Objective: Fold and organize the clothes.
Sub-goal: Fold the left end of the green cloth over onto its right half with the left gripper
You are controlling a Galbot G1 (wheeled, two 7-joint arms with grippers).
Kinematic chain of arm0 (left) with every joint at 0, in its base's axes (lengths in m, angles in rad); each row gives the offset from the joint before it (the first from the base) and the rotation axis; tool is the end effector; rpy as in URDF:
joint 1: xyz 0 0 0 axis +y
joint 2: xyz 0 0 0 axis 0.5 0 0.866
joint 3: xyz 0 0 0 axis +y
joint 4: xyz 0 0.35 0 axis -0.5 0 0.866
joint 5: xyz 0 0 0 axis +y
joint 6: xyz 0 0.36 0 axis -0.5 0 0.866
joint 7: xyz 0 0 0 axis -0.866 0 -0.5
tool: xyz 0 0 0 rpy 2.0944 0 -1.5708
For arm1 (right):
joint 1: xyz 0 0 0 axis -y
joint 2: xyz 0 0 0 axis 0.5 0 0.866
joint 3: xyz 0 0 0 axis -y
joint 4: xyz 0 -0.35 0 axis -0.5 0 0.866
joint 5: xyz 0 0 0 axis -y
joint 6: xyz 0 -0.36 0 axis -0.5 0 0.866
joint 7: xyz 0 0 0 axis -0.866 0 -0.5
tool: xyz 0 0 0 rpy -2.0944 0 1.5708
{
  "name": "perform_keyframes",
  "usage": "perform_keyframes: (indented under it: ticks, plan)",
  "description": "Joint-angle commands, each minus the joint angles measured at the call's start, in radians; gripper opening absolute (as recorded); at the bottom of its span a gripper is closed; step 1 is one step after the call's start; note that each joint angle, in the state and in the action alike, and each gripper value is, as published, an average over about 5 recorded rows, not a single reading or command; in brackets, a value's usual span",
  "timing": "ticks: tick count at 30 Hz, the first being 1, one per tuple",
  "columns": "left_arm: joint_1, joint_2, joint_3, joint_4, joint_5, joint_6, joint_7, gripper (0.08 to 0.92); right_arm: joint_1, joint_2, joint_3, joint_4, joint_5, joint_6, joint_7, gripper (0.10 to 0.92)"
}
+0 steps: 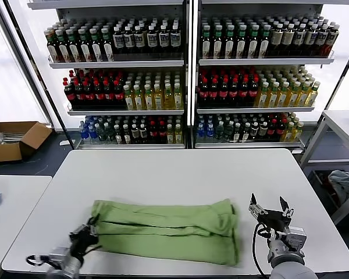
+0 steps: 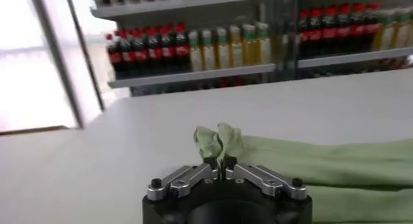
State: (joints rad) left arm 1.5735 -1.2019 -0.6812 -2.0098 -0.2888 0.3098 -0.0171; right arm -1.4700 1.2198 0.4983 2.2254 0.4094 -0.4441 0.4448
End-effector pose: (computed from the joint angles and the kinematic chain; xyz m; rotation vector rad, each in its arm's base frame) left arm 0.1952 0.1187 -0.3046 0.0139 -2.7677 -0.1625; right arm 0.2089 -0.0382 -0.2314 -0.2584 -2.8610 -0.0022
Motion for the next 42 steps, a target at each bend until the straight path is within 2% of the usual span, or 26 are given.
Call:
perform_keyframes:
  ticks: [1,3,5,8,18,29,33,42]
  plan:
    - [-0.102,0.391,-0.348,0.297,-0.273,0.039,0.007,0.106,0.001,0.003,0.004,0.012,0.003,0.001,0.000,0.823]
    - [-0.133,0.466,-0.366,0.389,-0.304,0.046,0.006,0.106,-0.003,0.007,0.007,0.017,0.005,0.002,0.000,0.823]
    - [-0.153,0.511,-0.375,0.440,-0.318,0.047,0.010,0.106,-0.006,0.011,0.010,0.022,0.005,0.003,0.000,0.823]
    - [-0.157,0.516,-0.368,0.424,-0.322,0.048,0.014,0.106,-0.009,0.020,0.015,0.030,0.005,0.002,0.002,0.823]
    - [-0.126,0.319,-0.204,0.215,-0.228,0.038,0.009,0.106,-0.044,0.052,0.025,0.078,-0.011,-0.005,-0.002,0.823]
    - [-0.102,0.064,0.059,-0.130,-0.148,0.110,-0.058,0.106,-0.070,0.074,0.031,0.104,-0.025,-0.009,-0.005,0.823]
    - [-0.083,0.019,0.133,-0.181,-0.091,0.122,-0.057,0.106,-0.078,0.082,0.026,0.097,-0.031,-0.003,-0.006,0.823]
    - [-0.059,-0.006,0.181,-0.155,-0.046,0.119,-0.048,0.106,-0.090,0.090,0.025,0.086,-0.034,0.010,-0.004,0.823]
